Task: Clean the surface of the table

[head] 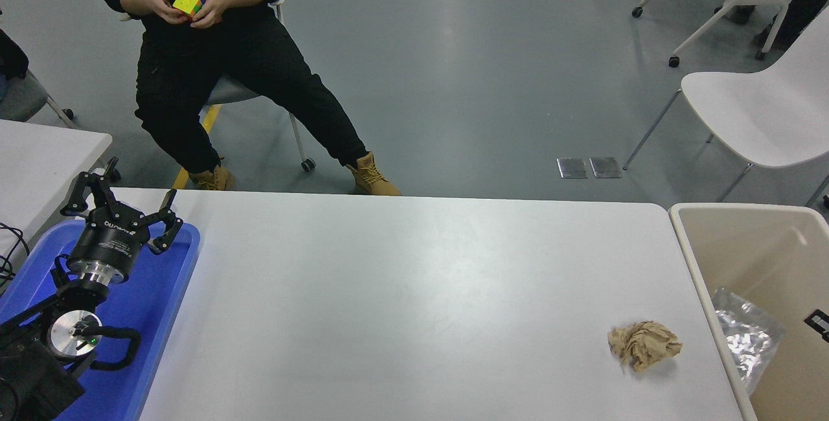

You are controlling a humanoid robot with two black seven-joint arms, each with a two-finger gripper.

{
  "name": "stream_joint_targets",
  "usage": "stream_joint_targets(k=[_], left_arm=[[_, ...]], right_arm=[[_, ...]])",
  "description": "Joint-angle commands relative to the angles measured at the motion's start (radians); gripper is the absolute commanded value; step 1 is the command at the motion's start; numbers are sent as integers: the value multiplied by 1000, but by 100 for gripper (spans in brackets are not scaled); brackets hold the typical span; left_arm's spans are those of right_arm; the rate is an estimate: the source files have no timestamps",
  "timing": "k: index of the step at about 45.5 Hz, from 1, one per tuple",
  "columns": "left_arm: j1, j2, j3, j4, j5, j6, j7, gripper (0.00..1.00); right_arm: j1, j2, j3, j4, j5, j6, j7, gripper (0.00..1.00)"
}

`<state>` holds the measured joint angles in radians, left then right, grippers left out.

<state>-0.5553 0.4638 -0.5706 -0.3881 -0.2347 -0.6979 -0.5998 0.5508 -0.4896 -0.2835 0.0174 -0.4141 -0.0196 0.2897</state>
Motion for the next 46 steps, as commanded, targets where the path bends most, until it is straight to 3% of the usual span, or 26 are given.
stream_joint_targets(k=[1, 15, 22, 35, 46], left_arm=[[0, 0, 0, 0, 0, 0, 0, 100], [0, 0, 0, 0, 0, 0, 0, 100], [0, 0, 0, 0, 0, 0, 0, 100], [0, 0, 0, 0, -2, 0, 0, 100], [0, 1, 0, 0, 0, 0, 0, 100]], right_arm=[[47, -12, 82, 7, 0, -6, 0, 97], [311, -156, 326, 55, 0, 10, 0, 98], [437, -195, 334, 58, 20, 10, 0, 98], [595, -222, 333, 130, 317, 10, 0, 99], [663, -270, 464, 217, 348, 9, 0, 99]])
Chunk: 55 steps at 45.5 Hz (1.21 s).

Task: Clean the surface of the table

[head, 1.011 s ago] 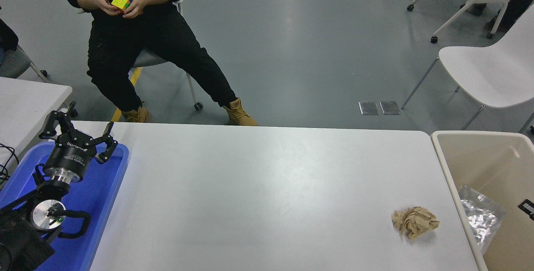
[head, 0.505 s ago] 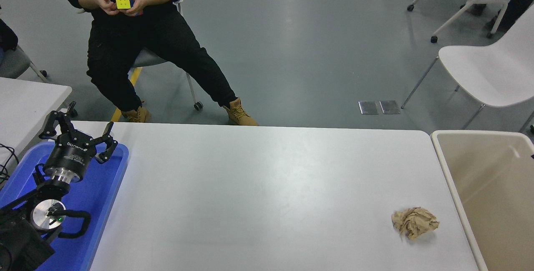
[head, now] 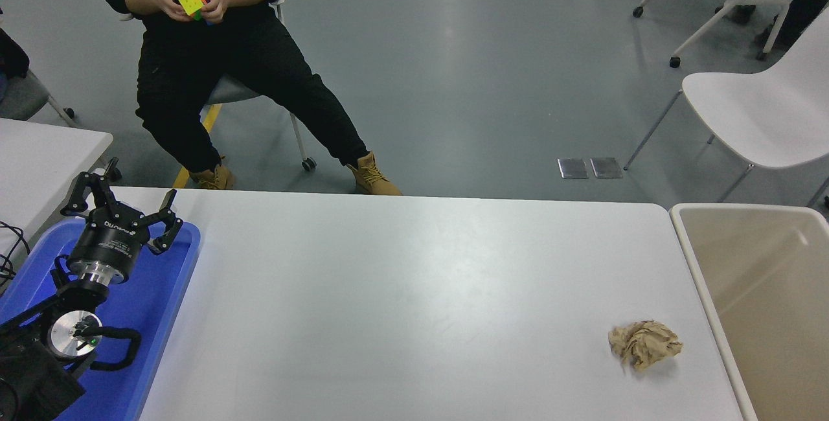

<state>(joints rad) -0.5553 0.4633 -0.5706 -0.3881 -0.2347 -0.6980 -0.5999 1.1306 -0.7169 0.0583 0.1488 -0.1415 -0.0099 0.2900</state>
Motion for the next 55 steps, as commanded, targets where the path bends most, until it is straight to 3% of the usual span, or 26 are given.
stream_joint_targets(k=[1, 15, 25, 42, 55], left_arm=[[0, 0, 0, 0, 0, 0, 0, 100], [0, 0, 0, 0, -2, 0, 0, 100], [0, 0, 0, 0, 0, 0, 0, 100], [0, 1, 0, 0, 0, 0, 0, 100], [0, 1, 0, 0, 0, 0, 0, 100]], right_arm=[[83, -47, 150, 100, 76, -1, -2, 99], [64, -72, 432, 311, 79, -18, -8, 99], [2, -64, 673, 454, 92, -21, -132, 99], [-236, -21, 696, 707, 212, -25, -149, 99], [-411, 76, 794, 716, 203, -7, -143, 99]])
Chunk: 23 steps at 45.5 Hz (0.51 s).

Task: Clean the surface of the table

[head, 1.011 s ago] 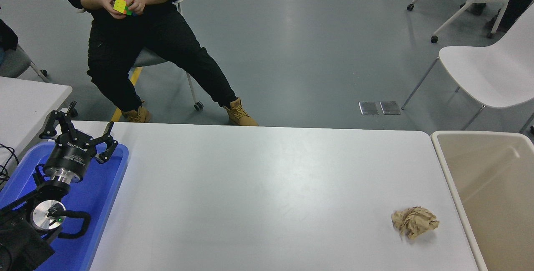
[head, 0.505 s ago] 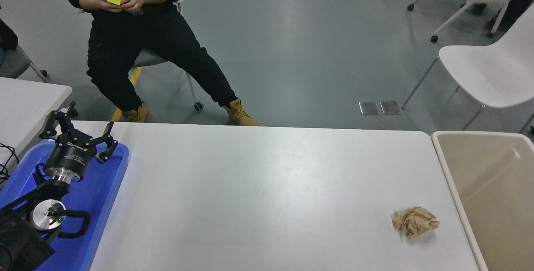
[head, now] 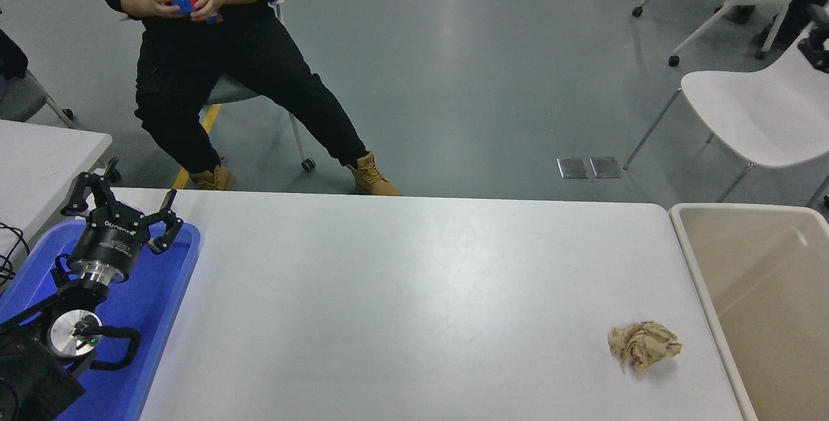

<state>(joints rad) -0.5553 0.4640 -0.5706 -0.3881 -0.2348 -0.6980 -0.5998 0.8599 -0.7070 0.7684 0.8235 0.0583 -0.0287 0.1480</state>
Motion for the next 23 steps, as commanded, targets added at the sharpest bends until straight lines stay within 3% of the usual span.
stream_joint_targets(k=[1, 13, 23], left_arm=[[0, 1, 0, 0, 0, 0, 0, 100], [0, 1, 0, 0, 0, 0, 0, 100], [0, 1, 0, 0, 0, 0, 0, 100]], right_arm=[[-157, 79, 103, 42, -3, 12, 1, 99], [-298, 150, 186, 88, -24, 13, 50, 99], [-418, 222, 311, 109, -153, 41, 102, 99]])
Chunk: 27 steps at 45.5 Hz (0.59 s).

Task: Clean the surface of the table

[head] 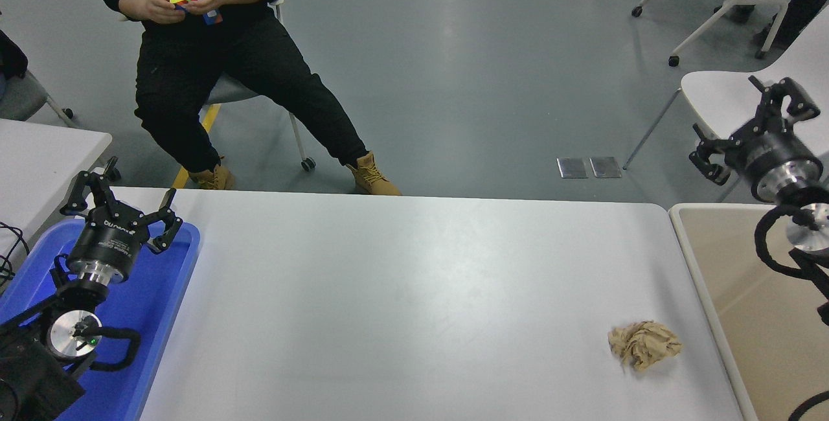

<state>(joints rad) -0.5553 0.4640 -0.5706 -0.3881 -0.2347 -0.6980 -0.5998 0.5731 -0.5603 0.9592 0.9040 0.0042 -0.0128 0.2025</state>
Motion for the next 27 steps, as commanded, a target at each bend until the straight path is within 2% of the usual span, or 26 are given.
stream_joint_targets(k=[1, 15, 27], left_arm=[[0, -1, 0, 0, 0, 0, 0, 100], [0, 1, 0, 0, 0, 0, 0, 100], [0, -1, 0, 0, 0, 0, 0, 100]], right_arm=[[-142, 82, 137, 29, -107, 31, 52, 99], [-263, 178, 354, 49, -329, 149, 75, 99], [-289, 183, 368, 47, -368, 189, 127, 99]])
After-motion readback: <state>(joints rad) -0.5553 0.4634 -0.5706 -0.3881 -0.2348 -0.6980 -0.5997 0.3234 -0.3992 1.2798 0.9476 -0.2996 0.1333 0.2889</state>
